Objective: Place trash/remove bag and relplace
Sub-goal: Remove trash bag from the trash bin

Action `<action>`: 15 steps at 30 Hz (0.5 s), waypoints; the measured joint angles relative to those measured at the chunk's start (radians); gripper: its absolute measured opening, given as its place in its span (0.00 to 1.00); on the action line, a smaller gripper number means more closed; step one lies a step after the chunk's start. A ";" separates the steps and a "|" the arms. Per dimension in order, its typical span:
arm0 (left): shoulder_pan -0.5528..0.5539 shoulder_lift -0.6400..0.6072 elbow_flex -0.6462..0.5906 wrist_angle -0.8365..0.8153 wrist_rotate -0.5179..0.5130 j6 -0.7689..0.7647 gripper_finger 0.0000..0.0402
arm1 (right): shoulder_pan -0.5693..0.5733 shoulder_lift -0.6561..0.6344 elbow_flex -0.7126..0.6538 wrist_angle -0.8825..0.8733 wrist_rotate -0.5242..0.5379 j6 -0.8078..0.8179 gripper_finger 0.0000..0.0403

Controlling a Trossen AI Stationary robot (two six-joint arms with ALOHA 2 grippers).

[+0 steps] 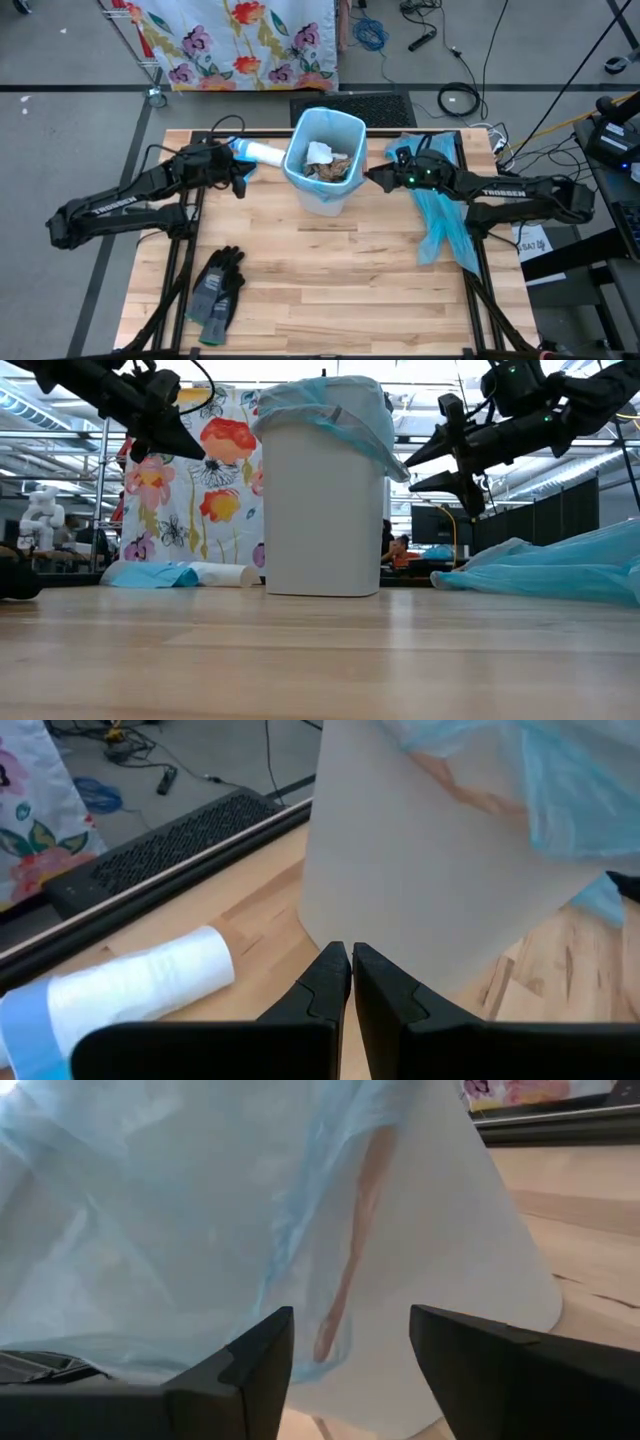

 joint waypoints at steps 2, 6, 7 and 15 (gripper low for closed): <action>0.000 0.012 0.000 0.000 -0.002 0.000 0.06 | 0.000 0.023 0.000 0.024 0.000 0.000 0.44; 0.000 0.039 0.000 0.000 -0.003 0.001 0.06 | 0.000 0.059 0.000 0.085 0.008 -0.009 0.33; 0.000 0.046 0.000 0.000 -0.003 0.002 0.06 | 0.000 0.066 0.000 0.108 0.008 -0.010 0.30; 0.000 0.098 0.000 -0.001 -0.003 0.007 0.06 | 0.000 0.025 0.000 0.205 0.006 -0.029 0.02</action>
